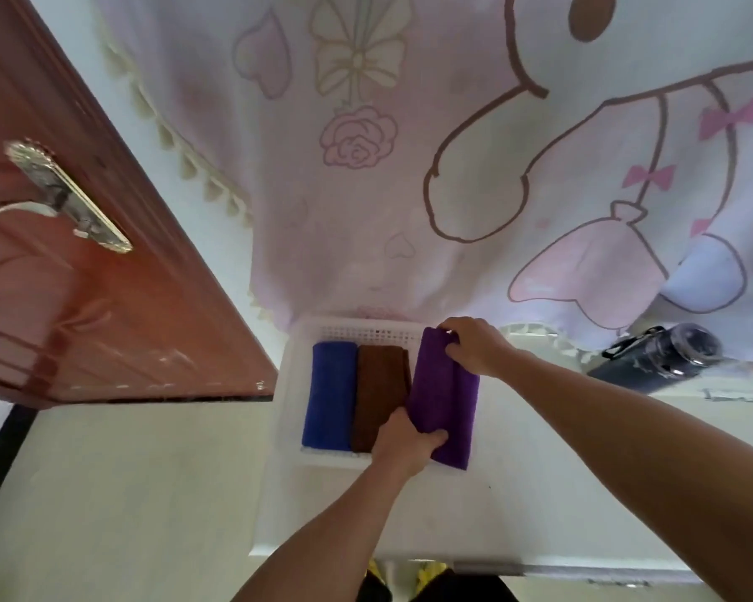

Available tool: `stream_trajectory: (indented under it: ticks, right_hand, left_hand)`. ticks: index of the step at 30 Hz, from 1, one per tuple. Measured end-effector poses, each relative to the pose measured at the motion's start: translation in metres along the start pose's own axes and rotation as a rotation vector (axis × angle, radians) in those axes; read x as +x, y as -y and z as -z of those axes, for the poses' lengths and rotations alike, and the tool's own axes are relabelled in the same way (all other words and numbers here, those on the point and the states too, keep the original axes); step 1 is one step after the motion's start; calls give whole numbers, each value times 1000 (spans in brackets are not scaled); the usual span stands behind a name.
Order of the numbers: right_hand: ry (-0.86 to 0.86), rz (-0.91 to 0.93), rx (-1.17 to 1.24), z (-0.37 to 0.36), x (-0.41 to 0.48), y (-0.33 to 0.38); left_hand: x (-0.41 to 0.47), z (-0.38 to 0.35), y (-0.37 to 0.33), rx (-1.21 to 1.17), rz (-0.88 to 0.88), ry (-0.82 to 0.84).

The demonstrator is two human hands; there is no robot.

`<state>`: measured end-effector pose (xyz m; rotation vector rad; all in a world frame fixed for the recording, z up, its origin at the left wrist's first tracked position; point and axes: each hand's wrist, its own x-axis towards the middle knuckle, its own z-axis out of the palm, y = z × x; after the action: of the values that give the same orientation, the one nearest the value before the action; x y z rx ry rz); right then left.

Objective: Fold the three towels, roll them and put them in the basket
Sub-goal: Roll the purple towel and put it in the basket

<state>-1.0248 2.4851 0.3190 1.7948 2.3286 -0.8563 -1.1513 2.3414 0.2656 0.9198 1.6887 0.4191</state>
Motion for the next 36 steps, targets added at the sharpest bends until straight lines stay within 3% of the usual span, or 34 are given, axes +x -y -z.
stream_trajectory:
  ticks: [3, 10, 13, 15, 18, 22, 28, 33, 36]
  right_hand:
    - [80, 24, -119, -11, 13, -3]
    - [78, 179, -487, -31, 31, 2]
    - [-27, 282, -564, -31, 32, -3]
    - [-140, 397, -556, -26, 32, -8]
    - [-140, 544, -500, -27, 29, -15]
    - [134, 524, -555, -46, 29, -21]
    - [163, 506, -600, -64, 40, -19]
    - [265, 488, -486, -48, 41, -18]
    - [83, 485, -401, -33, 25, -25]
  left_hand:
    - [13, -7, 1, 228, 69, 13]
    - [19, -19, 6, 604, 101, -194]
    - [10, -22, 11, 616, -71, -329]
    - [1, -20, 17, 685, -331, -373]
    - [-9, -22, 25, 820, -545, -274]
    - [-11, -27, 29, 953, -439, -104]
    - [-5, -25, 24, 1134, -420, 36]
    - [-13, -18, 20, 1112, -411, 72]
    - [-25, 6, 28, 982, -459, -63]
